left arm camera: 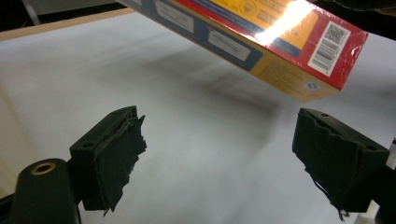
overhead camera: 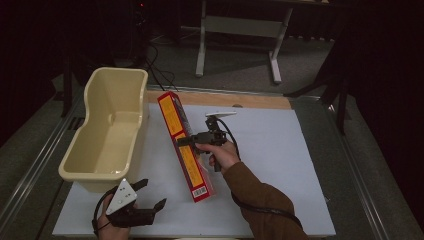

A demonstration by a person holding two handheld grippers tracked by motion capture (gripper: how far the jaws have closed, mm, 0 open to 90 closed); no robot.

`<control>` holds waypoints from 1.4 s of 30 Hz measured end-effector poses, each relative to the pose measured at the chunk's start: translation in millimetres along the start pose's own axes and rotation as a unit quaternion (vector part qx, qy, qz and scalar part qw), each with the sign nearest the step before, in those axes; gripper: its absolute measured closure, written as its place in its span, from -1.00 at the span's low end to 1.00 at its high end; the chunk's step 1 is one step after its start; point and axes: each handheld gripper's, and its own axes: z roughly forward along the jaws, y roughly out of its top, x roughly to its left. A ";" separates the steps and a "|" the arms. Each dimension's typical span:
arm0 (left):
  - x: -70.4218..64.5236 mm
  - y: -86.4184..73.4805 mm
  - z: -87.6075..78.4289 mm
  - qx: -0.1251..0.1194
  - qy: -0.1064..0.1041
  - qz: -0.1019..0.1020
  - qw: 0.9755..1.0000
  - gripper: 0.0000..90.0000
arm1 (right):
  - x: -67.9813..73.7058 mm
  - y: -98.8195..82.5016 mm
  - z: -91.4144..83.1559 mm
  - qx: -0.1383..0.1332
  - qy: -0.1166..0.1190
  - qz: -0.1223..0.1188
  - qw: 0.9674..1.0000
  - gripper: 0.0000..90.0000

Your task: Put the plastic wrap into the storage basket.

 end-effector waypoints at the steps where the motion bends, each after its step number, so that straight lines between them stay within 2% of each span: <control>1: 0.0 0.0 0.0 0.000 0.000 0.000 1.000 -0.65 | 0.6 0.8 0.5 -0.003 0.004 0.002 1.000 -0.12; 4: -0.1 -0.1 -0.2 -0.001 0.000 -0.001 1.000 -0.65 | 2.7 3.9 1.5 -0.012 0.017 0.015 1.000 -0.12; 14: -0.4 -0.5 -0.4 -0.002 -0.001 -0.002 1.000 -0.65 | 11.2 16.4 2.1 -0.033 0.042 0.032 0.998 -0.12; 23: -0.7 -1.0 -0.3 -0.003 -0.001 -0.003 1.000 -0.65 | 14.9 25.3 1.9 -0.057 0.062 0.060 0.995 -0.12; 28: -0.1 -1.5 -0.8 -0.005 -0.001 -0.006 1.000 -0.65 | 21.9 30.2 4.1 -0.070 0.071 0.067 0.993 -0.12; 37: 0.5 -1.9 -0.6 -0.006 0.001 -0.006 1.000 -0.65 | 30.9 37.0 6.5 -0.082 0.068 0.069 0.992 -0.12; 42: -0.4 -1.7 0.0 -0.006 0.000 -0.005 1.000 -0.65 | 41.2 44.0 8.9 -0.091 0.068 0.071 0.991 -0.12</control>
